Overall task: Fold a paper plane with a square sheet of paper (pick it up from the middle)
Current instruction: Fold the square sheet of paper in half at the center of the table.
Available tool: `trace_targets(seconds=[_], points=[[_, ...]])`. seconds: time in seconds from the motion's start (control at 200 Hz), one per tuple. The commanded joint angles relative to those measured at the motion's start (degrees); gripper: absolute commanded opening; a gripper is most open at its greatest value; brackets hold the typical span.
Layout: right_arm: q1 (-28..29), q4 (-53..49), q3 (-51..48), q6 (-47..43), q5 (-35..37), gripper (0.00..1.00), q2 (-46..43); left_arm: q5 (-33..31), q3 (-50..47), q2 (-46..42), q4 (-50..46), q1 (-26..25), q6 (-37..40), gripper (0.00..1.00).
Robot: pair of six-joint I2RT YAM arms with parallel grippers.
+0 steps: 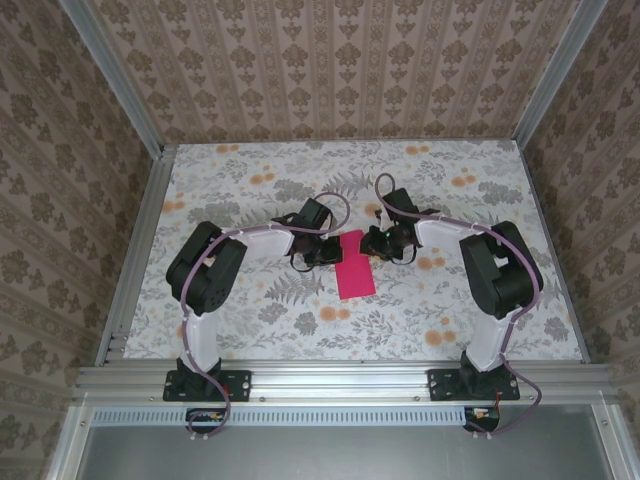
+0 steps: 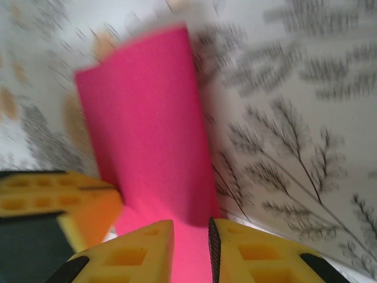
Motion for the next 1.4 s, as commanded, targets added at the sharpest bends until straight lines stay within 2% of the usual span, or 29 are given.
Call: trace_targets(seconds=[0.0,0.295,0.605,0.845,1.4], points=[[0.4,-0.2,-1.5,-1.0,-1.8,0.24,1.0,-1.9,-0.7,1.2,-7.4,-0.8,1.0,0.09],[0.4,-1.4,-1.7,-1.7,0.8,0.22,-1.1,-2.0,-0.6,0.4,-7.4,-0.8,0.7,0.09],[2.1,-0.2,-2.2,-2.1,-2.2,0.20,0.7,0.4,-0.3,-4.4,-6.4,-0.8,1.7,0.14],[4.9,0.0,-1.0,-4.0,-3.9,0.19,2.9,-1.1,0.6,-8.0,-6.8,-0.2,2.3,0.17],[5.6,-1.4,2.2,-9.0,-5.9,0.17,6.3,0.4,4.8,-0.1,-4.6,2.4,0.3,0.14]])
